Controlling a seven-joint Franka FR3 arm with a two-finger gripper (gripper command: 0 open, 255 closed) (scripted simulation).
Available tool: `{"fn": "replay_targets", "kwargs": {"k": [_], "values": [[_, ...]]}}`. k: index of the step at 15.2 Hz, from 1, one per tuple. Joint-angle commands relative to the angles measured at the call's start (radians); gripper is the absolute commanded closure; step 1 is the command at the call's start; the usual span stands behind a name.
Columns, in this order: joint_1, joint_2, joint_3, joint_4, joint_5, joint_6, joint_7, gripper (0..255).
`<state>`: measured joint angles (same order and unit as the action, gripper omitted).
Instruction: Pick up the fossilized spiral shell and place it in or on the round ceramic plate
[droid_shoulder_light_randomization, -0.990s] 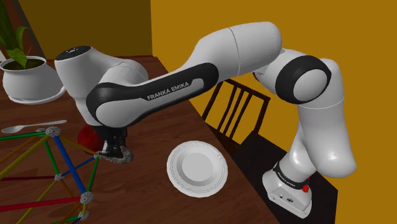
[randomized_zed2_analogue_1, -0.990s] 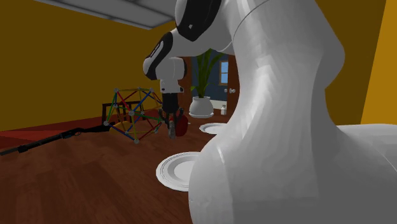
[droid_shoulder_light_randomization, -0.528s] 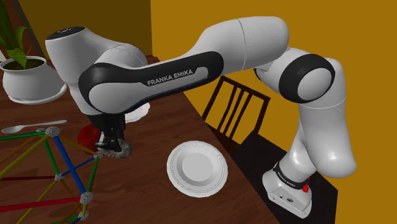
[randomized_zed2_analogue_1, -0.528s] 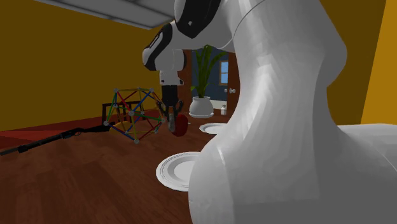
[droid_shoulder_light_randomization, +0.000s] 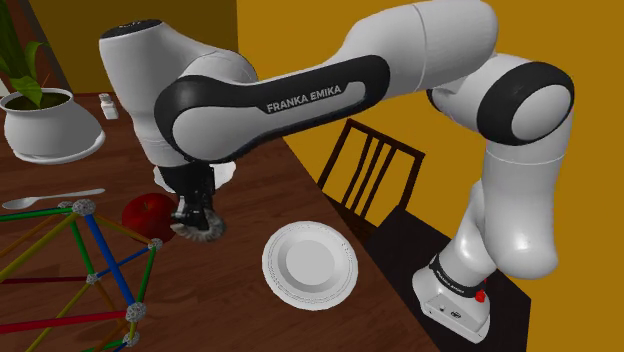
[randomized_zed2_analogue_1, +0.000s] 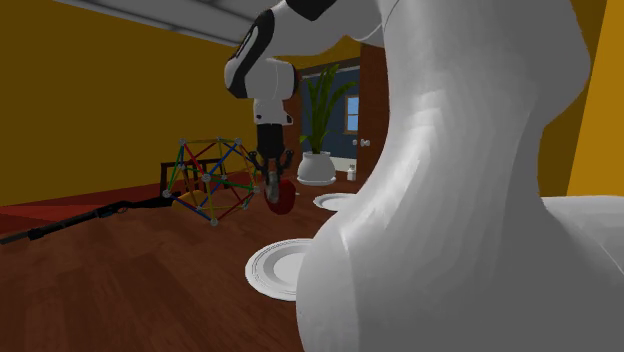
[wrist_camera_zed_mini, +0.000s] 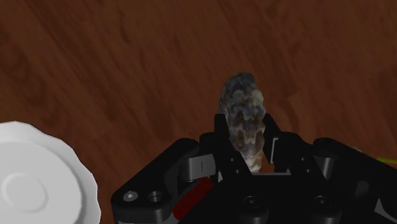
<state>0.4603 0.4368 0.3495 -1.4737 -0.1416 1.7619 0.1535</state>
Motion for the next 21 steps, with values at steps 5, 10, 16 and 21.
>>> {"fn": "replay_targets", "kwargs": {"k": [5, 10, 16, 21], "values": [[-0.067, -0.273, 0.015, -0.362, 0.083, 0.104, -0.046, 255], [-0.092, -0.487, 0.007, -0.601, 0.158, 0.143, -0.106, 255], [-0.088, -0.743, -0.027, -0.843, 0.234, 0.14, -0.184, 255], [-0.08, -0.81, -0.037, -0.941, 0.252, 0.171, -0.203, 255]]}}
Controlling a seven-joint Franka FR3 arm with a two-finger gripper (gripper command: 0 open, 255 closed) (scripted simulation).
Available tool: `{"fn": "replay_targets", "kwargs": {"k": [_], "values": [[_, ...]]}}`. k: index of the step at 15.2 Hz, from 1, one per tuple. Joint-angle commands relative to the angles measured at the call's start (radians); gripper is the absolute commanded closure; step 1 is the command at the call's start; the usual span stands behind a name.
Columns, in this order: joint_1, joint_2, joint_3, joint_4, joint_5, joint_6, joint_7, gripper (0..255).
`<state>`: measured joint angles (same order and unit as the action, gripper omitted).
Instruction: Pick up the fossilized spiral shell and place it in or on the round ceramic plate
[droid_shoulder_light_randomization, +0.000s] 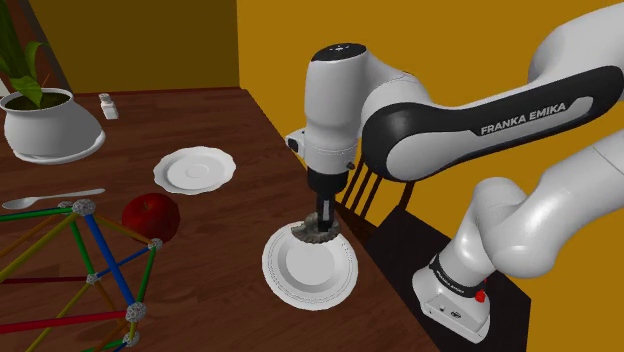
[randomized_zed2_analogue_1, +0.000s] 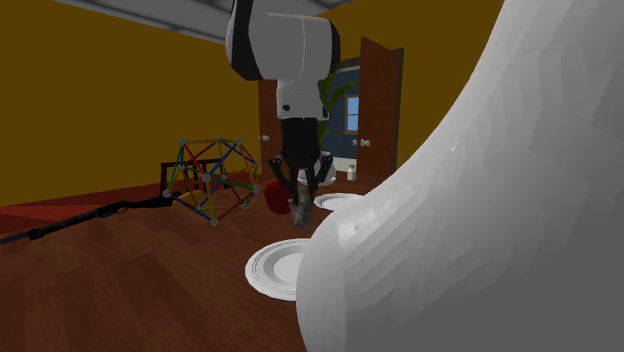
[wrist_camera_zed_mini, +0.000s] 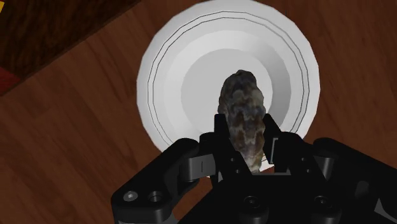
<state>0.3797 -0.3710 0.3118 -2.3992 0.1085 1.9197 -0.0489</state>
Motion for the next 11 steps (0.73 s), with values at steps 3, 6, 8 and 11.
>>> {"fn": "replay_targets", "kwargs": {"k": [3, 6, 8, 11], "values": [[0.001, 0.014, 0.005, -0.043, 0.001, 0.057, 0.001, 255], [0.0, 0.033, 0.01, -0.069, 0.0, 0.102, 0.004, 255], [0.0, 0.047, 0.014, -0.086, -0.001, 0.132, 0.007, 255], [-0.001, 0.07, 0.019, -0.109, -0.004, 0.177, 0.01, 255]]}}
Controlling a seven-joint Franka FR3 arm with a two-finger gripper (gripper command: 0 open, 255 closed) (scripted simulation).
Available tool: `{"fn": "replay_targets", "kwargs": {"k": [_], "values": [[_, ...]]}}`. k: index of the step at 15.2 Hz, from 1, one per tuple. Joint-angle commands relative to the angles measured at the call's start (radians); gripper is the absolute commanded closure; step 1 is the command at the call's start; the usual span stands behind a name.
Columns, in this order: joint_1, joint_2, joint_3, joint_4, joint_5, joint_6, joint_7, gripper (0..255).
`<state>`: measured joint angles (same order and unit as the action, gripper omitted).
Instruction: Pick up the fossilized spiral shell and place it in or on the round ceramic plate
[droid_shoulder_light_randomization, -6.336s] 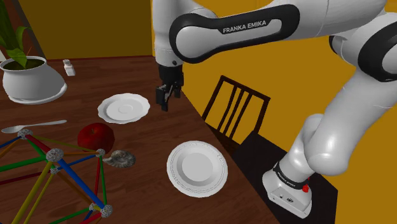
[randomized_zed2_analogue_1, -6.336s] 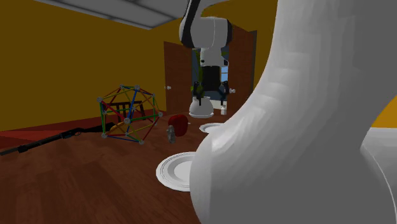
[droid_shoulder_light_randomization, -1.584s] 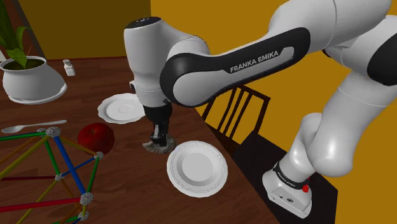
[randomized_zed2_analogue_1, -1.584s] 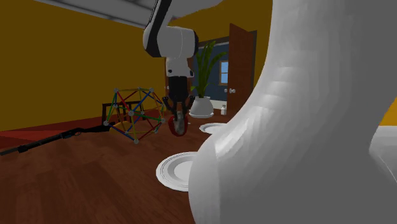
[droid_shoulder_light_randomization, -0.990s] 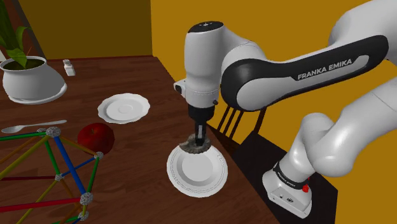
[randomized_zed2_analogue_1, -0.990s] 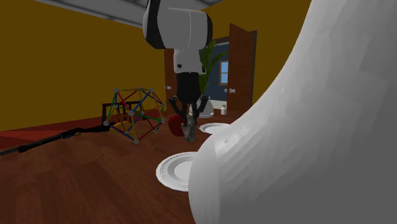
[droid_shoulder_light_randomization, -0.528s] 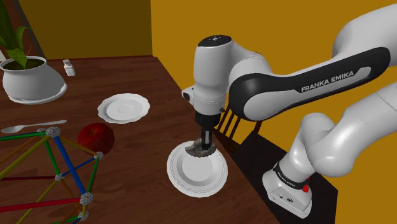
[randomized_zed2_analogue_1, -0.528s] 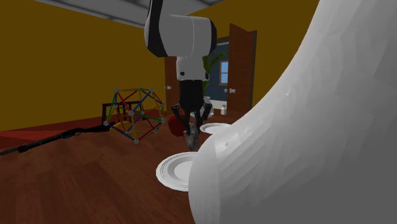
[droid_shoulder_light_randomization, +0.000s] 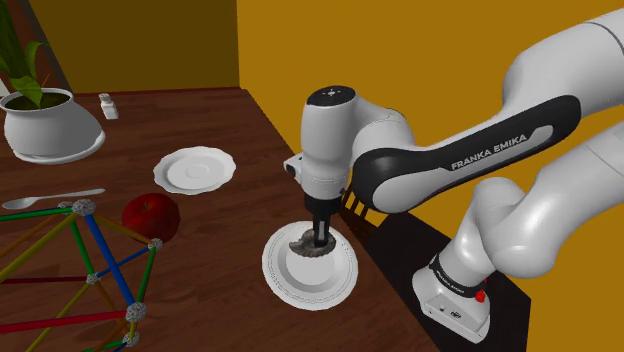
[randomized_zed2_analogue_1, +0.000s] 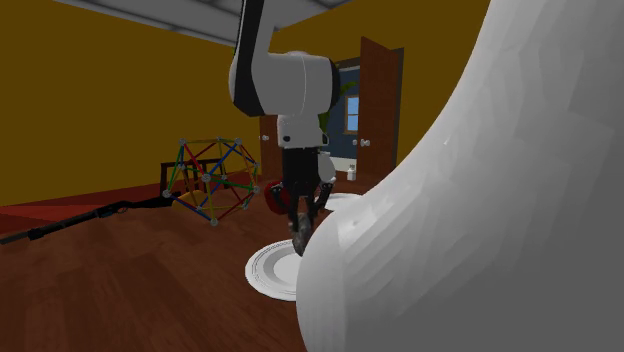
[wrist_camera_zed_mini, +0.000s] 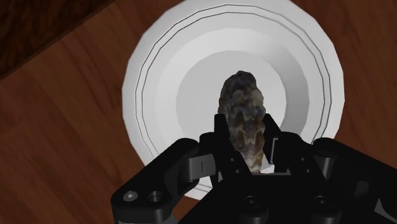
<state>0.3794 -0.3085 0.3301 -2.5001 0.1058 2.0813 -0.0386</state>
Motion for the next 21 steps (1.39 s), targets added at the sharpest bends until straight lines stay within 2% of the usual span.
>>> {"fn": "replay_targets", "kwargs": {"k": [1, 4, 11, 12, 17, 21], "values": [[-0.001, 0.015, 0.003, -0.015, -0.002, 0.031, 0.002, 255], [-0.003, 0.039, 0.007, -0.034, -0.006, 0.072, 0.006, 255], [-0.003, 0.039, 0.007, -0.034, -0.006, 0.072, 0.006, 255], [-0.003, 0.039, 0.007, -0.034, -0.006, 0.072, 0.006, 0], [-0.003, 0.039, 0.007, -0.034, -0.006, 0.072, 0.006, 0], [-0.002, -0.014, -0.006, 0.056, -0.002, -0.069, -0.002, 0]]}}
